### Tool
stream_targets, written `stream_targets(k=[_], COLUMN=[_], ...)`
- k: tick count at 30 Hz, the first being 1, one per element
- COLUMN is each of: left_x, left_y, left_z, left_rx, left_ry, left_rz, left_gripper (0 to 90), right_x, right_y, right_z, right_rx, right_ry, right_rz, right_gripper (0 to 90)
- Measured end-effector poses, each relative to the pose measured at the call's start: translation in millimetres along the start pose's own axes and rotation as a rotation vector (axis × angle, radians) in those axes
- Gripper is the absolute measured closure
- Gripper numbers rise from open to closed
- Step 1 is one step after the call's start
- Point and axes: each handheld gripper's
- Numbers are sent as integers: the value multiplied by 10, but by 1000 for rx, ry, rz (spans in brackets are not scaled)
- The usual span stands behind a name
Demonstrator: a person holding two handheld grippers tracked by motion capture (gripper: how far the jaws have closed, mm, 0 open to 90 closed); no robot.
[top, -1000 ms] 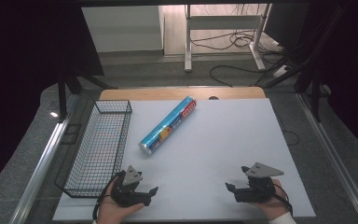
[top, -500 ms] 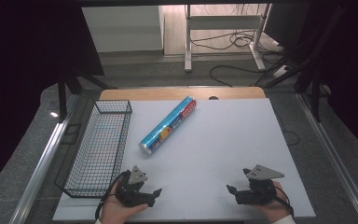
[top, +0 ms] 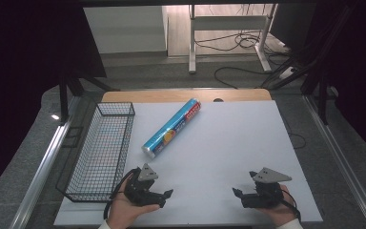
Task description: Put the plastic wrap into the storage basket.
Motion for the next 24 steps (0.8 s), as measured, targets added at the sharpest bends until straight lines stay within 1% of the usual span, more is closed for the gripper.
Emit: stream_targets(k=[3,4,5,6,8,9,10,12,15,19,21,22,23,24], left_x=[-2,-5,-5,-12,-29,-29,-76,-120,-185,-268,-318,-318,-372,-372], left_y=[123,161,161,226,299,299,376,433,541,729,825,825,910,910], left_z=[-5,-9,-9,-14,-22,-22,-37,-45,-54,-84,-107,-107,-133,-133], left_rx=[-10,-13,-13,-20,-27,-27,-29,-30,-35,-42,-55,-55,-56,-56], left_ry=[-10,-10,-10,-7,-3,-3,-9,-12,1,17,29,29,38,38], left_rz=[-3,-5,-5,-11,-8,-8,1,10,12,10,10,10,7,7], left_gripper=[169,169,170,170,171,173,173,176,177,176,177,177,177,178], right_x=[1,-9,-16,-19,-22,-22,-13,-6,-2,-7,-11,-11,-15,-15], right_y=[-2,-2,0,2,9,9,13,13,14,9,8,8,6,5], right_z=[-13,-6,0,5,7,7,1,-3,-7,-17,-20,-20,-20,-21], right_rx=[-2,-1,1,1,2,2,-3,-5,-5,-8,-13,-13,-15,-16], right_ry=[2,3,2,4,2,2,3,4,5,6,5,5,6,6], right_rz=[2,2,6,8,10,10,13,11,12,15,18,18,22,23], right_gripper=[136,136,136,136,136,136,136,136,136,136,136,136,136,136])
Point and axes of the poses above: each handheld gripper's, and its own axes: z roughly backward along the jaws, y roughly out of its top, x roughly to its right, and after that the axes turned 6 degrees about -x, right-handed
